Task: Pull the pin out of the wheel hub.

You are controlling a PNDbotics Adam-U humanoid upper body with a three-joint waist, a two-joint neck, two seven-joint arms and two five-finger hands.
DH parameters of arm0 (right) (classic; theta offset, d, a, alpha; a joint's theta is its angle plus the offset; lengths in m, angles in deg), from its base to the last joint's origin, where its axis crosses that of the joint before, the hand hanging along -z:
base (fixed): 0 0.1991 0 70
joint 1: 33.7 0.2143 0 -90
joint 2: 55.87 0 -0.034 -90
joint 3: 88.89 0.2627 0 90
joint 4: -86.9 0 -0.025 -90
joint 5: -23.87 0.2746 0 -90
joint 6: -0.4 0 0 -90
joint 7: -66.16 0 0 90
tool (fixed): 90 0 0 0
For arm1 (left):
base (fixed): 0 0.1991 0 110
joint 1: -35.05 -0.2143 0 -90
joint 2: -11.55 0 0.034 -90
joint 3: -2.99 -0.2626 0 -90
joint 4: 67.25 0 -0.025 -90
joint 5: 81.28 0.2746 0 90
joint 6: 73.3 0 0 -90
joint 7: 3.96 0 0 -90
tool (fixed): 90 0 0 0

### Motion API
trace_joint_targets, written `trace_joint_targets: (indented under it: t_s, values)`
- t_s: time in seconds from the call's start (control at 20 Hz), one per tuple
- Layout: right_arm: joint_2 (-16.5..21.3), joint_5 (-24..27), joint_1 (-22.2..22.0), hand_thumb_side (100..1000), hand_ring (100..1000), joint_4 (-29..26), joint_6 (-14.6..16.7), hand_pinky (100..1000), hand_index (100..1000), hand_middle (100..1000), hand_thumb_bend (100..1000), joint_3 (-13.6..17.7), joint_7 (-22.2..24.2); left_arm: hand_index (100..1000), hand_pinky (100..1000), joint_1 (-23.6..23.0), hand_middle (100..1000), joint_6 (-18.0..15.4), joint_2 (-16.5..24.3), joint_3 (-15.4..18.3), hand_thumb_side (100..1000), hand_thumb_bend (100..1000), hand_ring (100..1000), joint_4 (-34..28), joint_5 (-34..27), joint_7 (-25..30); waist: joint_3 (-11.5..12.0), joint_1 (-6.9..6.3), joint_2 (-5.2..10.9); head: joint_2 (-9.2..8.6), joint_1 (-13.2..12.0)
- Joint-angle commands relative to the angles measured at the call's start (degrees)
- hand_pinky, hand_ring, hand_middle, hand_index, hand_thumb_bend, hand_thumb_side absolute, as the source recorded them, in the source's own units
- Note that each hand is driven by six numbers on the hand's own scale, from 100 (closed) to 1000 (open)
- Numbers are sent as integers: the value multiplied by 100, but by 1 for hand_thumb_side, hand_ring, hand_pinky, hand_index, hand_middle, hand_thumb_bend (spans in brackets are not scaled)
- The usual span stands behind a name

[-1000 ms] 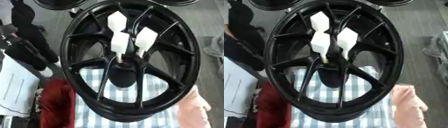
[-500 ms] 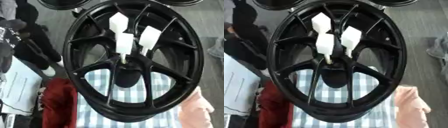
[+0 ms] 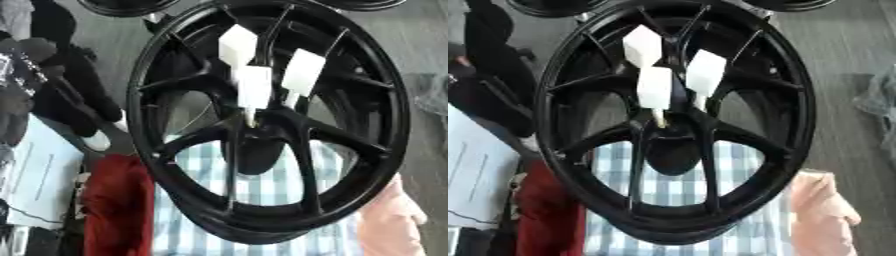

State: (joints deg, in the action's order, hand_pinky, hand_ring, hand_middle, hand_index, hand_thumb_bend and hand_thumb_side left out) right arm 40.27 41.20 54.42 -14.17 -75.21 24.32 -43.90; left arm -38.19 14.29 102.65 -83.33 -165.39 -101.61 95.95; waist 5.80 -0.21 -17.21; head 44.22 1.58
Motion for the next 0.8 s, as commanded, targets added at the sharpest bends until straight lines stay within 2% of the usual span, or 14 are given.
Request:
trace_joint_targets:
  t_s: [0.05, 0.5, 0.8]
  values:
    - [302, 98, 104, 551, 733, 35, 2, 730, 889, 680, 100, -22, 169, 770, 812, 104, 727, -8, 51, -1, 730, 136, 903, -99, -39, 72, 20, 6, 48, -10, 56]
    - [351, 201, 386, 562, 713, 103, -71, 722, 887, 648, 100, -93, 393, 778, 815, 218, 738, 35, -24, -58, 743, 147, 908, -81, -17, 173, 228, 64, -54, -10, 136]
    - [288, 220, 494, 563, 719, 129, -67, 725, 884, 651, 100, -99, 410, 780, 816, 270, 740, 35, -39, -80, 745, 145, 910, -88, 11, 268, 182, 48, -96, -34, 129]
